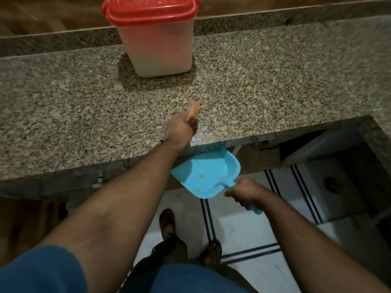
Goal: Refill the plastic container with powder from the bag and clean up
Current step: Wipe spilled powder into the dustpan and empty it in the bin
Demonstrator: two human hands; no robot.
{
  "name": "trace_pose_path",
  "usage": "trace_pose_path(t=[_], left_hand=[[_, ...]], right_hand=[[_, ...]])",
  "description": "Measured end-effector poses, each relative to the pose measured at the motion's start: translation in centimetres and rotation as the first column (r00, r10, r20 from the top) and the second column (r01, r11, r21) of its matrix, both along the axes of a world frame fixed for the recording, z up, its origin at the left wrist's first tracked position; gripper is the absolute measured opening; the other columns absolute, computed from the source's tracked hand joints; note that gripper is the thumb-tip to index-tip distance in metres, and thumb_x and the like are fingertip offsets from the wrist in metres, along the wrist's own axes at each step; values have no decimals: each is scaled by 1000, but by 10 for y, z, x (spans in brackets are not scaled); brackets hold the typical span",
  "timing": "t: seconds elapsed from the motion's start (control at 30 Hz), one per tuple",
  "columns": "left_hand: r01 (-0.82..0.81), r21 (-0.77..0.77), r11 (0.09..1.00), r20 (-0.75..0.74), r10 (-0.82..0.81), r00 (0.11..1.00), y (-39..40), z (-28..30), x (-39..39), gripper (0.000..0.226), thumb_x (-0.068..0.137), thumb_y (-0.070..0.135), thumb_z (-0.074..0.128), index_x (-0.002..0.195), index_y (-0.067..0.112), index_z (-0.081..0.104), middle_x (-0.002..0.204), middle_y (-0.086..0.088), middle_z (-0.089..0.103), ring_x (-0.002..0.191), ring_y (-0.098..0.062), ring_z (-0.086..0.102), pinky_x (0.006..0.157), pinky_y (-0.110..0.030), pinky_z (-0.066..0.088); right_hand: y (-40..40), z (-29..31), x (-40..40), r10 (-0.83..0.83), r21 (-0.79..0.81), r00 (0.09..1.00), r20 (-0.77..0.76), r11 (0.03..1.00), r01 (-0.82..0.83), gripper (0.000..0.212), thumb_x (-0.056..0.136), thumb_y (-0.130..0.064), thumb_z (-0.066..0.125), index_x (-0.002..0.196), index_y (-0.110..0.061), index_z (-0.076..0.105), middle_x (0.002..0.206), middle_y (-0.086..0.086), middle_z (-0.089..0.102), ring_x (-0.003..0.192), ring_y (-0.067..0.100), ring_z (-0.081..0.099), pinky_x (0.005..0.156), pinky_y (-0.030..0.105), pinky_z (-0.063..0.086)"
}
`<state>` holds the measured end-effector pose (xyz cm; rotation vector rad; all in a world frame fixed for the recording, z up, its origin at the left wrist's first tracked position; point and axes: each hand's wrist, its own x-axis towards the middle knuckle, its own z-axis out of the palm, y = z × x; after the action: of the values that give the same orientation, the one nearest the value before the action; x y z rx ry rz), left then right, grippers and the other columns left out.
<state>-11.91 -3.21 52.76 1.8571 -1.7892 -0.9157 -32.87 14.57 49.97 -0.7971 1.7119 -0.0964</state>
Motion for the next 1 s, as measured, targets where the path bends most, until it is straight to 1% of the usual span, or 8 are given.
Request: trace_pose_path(t=[0.13, 0.23, 0.37, 0.47, 0.57, 0.77, 0.9, 1.0], left_hand=[[357, 36, 933, -3, -357, 934, 50, -22, -19, 43, 102, 18, 48, 134, 31, 73, 143, 2, 68, 123, -18, 61, 110, -40, 50], [459, 30, 888, -64, -457, 887, 76, -15, -8, 40, 89, 8, 49, 119, 18, 74, 112, 1, 71, 102, -20, 63, 94, -41, 53], [185, -30, 982, -252, -187, 950, 116, -12, 42, 41, 87, 11, 48, 116, 20, 76, 109, -1, 77, 104, -21, 69, 92, -35, 54], [-138, 45, 989, -448, 143, 882, 146, -14, 104, 42, 89, 9, 52, 111, 34, 77, 108, 6, 80, 105, -19, 74, 93, -39, 59], [-348, 93, 933, -553, 339, 762, 179, -18, 183, 46, 88, 15, 52, 120, 34, 80, 122, -7, 80, 117, -30, 74, 106, -51, 57], [-736, 262, 624, -626, 690, 363, 284, -7, 336, 17, 90, 17, 61, 103, 19, 71, 97, -5, 73, 90, -20, 69, 83, -35, 57], [-877, 327, 352, -610, 787, 89, 383, -6, 425, 7, 91, 15, 64, 97, 19, 66, 92, -7, 70, 80, -15, 69, 84, -39, 53], [-886, 420, 198, -635, 761, -132, 454, -2, 469, 24, 96, -1, 64, 107, 20, 66, 96, 0, 75, 80, -11, 71, 92, -44, 58]], right_hand=[[2, -3, 10, 45, 4, 999, 0, 999, -45, 20, 96, -16, 68, 114, -8, 67, 78, 9, 55, 50, 12, 43, 45, 25, 38], [3, -7, 17, 104, 15, 995, -11, 994, -104, 21, 97, -17, 68, 114, -5, 67, 77, 8, 55, 49, 12, 44, 43, 24, 39], [7, -15, 41, 192, -4, 981, -36, 981, -192, 21, 95, -17, 68, 112, -4, 67, 76, 10, 55, 47, 13, 43, 41, 23, 38], [11, -16, 72, 286, -21, 957, -42, 958, -287, 18, 93, -16, 69, 108, -6, 69, 71, 8, 54, 42, 12, 42, 40, 23, 37], [13, -14, 117, 414, -34, 910, -37, 909, -415, 19, 92, -18, 71, 107, -6, 71, 71, 8, 57, 41, 12, 44, 40, 24, 39], [17, -14, 264, 648, -44, 758, -68, 758, -651, 17, 92, -20, 74, 102, -6, 71, 69, 8, 60, 42, 13, 48, 40, 24, 42], [37, -23, 383, 772, -51, 633, -59, 631, -774, 18, 94, -22, 75, 92, -5, 68, 60, 8, 55, 38, 15, 46, 39, 24, 40], [65, -37, 461, 824, -74, 567, 4, 565, -822, 19, 97, -24, 78, 101, -11, 65, 52, 3, 47, 35, 13, 40, 38, 21, 34]])
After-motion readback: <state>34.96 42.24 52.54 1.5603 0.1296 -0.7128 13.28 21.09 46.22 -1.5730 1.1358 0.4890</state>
